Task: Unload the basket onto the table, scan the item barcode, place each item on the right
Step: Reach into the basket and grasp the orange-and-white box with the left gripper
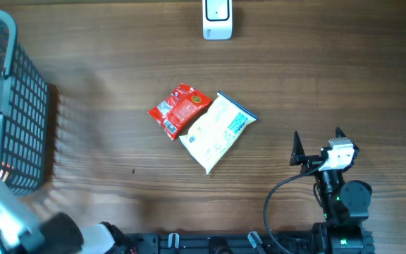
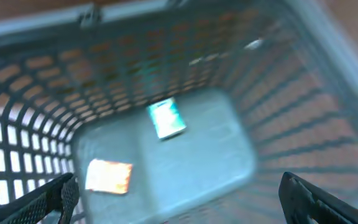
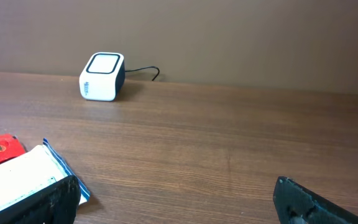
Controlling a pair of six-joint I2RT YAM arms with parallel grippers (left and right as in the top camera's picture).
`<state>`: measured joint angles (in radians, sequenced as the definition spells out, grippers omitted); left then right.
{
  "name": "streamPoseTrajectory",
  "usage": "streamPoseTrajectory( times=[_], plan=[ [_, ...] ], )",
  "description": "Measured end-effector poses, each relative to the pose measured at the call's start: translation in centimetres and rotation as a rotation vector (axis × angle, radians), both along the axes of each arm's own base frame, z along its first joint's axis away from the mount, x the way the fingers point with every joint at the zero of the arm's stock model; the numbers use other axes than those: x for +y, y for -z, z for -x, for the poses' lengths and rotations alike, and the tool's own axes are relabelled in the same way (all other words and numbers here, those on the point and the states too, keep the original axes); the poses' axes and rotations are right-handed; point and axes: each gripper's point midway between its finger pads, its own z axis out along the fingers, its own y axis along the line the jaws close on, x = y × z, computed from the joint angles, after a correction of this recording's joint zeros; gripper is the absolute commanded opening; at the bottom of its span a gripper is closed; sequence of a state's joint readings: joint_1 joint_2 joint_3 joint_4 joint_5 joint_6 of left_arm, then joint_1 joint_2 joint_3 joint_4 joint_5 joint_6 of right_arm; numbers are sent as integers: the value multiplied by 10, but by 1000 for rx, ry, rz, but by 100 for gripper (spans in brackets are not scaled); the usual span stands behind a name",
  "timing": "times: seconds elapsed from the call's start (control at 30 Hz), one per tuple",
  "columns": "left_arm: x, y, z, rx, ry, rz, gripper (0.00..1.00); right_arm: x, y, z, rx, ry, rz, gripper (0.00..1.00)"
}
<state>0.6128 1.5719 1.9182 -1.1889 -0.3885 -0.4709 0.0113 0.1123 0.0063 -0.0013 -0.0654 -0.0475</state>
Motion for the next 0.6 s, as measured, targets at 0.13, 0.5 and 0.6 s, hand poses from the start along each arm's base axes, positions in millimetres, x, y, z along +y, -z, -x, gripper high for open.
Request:
streamPoseTrajectory(
  times=[0.13, 0.5, 0.6],
  plan=[
    [34, 50, 16, 120, -103, 107, 100, 0, 0, 0, 0, 0, 0, 100],
    [56, 177, 38, 271, -174, 527, 94, 0, 0, 0, 0, 0, 0, 100],
    [51, 205, 38, 331, -175, 607, 97, 0, 0, 0, 0, 0, 0, 100]
  ],
)
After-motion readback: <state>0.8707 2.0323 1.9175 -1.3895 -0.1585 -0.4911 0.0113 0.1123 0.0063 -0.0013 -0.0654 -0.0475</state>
